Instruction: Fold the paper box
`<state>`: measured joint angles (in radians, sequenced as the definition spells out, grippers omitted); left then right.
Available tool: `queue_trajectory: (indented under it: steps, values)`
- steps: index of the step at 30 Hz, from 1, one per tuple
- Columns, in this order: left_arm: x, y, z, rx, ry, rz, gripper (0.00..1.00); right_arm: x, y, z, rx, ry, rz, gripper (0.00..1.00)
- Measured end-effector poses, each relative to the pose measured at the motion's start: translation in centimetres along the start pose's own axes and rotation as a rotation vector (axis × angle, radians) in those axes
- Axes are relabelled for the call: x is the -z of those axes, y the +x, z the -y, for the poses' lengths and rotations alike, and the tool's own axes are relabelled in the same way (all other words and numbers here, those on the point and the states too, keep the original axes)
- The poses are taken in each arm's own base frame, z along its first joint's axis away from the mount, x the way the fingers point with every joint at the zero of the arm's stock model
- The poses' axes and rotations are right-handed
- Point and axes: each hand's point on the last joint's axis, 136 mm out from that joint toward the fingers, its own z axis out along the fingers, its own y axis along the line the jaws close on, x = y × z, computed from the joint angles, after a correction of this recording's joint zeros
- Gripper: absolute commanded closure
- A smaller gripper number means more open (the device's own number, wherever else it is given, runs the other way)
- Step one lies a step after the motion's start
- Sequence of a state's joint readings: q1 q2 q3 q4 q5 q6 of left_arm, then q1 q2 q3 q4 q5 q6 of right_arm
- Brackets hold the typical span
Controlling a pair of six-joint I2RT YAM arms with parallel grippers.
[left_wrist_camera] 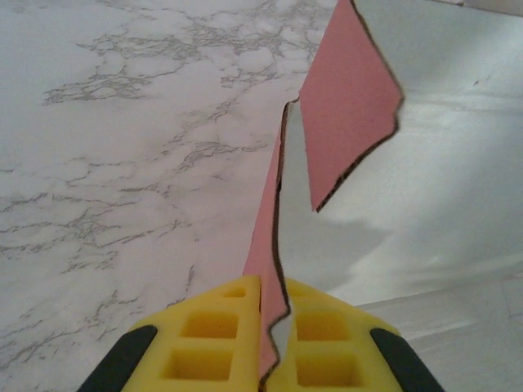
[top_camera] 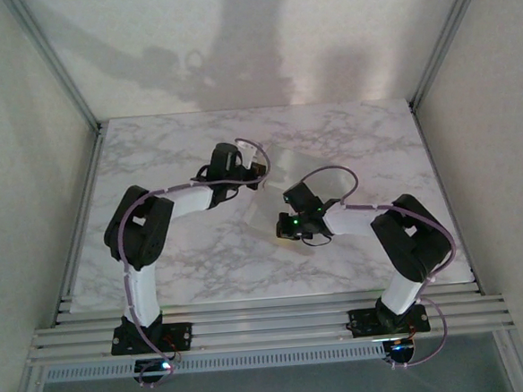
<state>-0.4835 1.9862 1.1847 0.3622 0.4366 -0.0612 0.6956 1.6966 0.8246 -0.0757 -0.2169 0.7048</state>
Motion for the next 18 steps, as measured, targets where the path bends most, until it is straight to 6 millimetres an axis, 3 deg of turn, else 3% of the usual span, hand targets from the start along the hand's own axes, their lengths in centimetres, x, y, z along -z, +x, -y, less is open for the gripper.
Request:
queue_trajectory:
  steps: [18]
  values:
    - [2.3, 1.8, 0.2, 0.018, 0.005, 0.085, 0.92, -0.9, 0.9, -1.9, -0.038, -0.044, -0.034, 1.00]
